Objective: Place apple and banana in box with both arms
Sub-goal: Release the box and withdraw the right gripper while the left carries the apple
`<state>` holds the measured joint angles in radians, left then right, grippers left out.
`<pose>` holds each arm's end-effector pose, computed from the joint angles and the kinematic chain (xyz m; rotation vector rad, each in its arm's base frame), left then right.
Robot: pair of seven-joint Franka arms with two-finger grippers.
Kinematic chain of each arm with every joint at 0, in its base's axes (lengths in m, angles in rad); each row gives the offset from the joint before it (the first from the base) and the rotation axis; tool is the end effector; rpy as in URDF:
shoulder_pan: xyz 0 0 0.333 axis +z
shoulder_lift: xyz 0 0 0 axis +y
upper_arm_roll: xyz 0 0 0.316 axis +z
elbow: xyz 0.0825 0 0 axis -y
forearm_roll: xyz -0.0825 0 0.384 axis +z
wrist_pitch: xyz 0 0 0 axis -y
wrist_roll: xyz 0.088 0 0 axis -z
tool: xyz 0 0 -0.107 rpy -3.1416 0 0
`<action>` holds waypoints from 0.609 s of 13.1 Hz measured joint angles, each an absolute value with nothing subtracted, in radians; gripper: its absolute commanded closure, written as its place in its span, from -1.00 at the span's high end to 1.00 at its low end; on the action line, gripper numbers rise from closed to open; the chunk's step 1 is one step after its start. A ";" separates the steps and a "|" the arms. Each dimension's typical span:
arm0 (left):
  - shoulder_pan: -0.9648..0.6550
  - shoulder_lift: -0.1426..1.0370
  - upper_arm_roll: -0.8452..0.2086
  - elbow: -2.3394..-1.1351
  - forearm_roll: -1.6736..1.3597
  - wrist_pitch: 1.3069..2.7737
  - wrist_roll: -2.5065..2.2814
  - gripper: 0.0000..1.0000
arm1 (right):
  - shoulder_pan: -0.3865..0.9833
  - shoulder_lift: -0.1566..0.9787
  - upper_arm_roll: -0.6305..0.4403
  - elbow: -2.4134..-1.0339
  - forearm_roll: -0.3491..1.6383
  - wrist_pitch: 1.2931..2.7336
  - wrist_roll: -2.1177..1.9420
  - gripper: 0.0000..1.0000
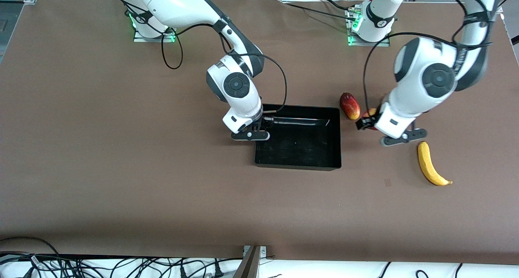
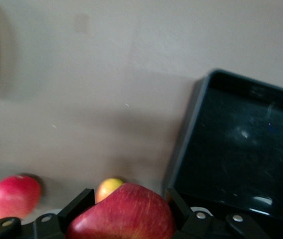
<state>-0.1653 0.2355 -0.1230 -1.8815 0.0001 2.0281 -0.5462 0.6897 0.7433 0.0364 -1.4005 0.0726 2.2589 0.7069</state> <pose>0.5791 -0.1682 0.3787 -3.1028 -0.4056 0.1429 0.5571 0.4897 0.2751 -3.0027 0.0521 -0.0490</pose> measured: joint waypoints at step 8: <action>-0.297 0.427 -0.248 -1.872 0.004 2.209 -0.808 -1.00 | 0.538 0.411 -0.194 -1.387 0.154 1.811 0.425 1.00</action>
